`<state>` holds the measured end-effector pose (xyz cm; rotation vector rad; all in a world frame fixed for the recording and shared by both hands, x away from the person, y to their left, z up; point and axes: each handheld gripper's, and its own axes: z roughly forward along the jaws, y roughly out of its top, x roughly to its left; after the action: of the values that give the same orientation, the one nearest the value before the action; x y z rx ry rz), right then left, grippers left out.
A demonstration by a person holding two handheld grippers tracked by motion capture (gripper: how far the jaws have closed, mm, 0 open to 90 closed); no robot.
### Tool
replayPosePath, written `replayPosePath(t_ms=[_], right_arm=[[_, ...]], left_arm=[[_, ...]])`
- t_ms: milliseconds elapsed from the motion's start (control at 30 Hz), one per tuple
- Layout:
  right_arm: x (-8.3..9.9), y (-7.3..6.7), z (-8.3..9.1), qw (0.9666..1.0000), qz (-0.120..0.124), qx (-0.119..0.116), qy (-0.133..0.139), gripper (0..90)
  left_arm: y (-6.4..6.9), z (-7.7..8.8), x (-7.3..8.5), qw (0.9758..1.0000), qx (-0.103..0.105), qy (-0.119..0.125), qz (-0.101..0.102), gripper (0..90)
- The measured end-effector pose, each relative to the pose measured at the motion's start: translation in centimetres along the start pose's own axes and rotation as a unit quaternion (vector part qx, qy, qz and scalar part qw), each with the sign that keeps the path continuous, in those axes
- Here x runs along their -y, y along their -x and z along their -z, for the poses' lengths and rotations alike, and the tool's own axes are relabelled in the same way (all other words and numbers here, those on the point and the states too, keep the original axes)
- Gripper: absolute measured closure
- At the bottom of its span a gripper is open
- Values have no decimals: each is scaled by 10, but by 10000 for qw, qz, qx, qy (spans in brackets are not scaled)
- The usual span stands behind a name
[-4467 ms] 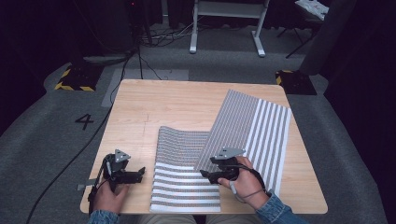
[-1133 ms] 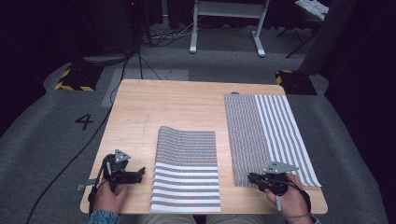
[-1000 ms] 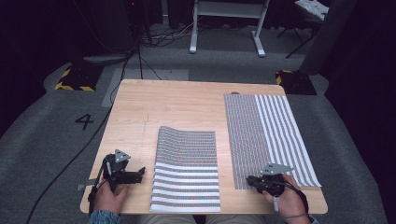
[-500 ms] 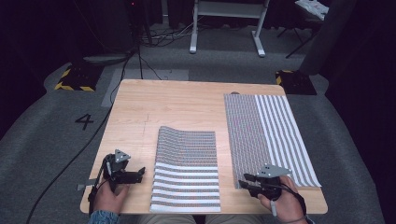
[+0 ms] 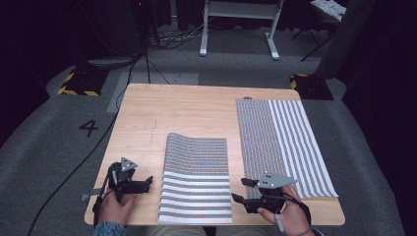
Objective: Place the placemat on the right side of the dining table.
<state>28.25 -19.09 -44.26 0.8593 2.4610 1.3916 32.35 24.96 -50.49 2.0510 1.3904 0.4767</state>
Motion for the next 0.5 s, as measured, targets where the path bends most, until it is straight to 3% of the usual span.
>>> replayPosePath(t_ms=[267,500], right_arm=[[-9,-17,-25,9995,123,-289,93,340],[-9,-25,-52,9987,286,-413,-48,329]], left_arm=[[0,0,0,10000,-1,0,1,2],[0,0,0,10000,-9,4,0,2]])
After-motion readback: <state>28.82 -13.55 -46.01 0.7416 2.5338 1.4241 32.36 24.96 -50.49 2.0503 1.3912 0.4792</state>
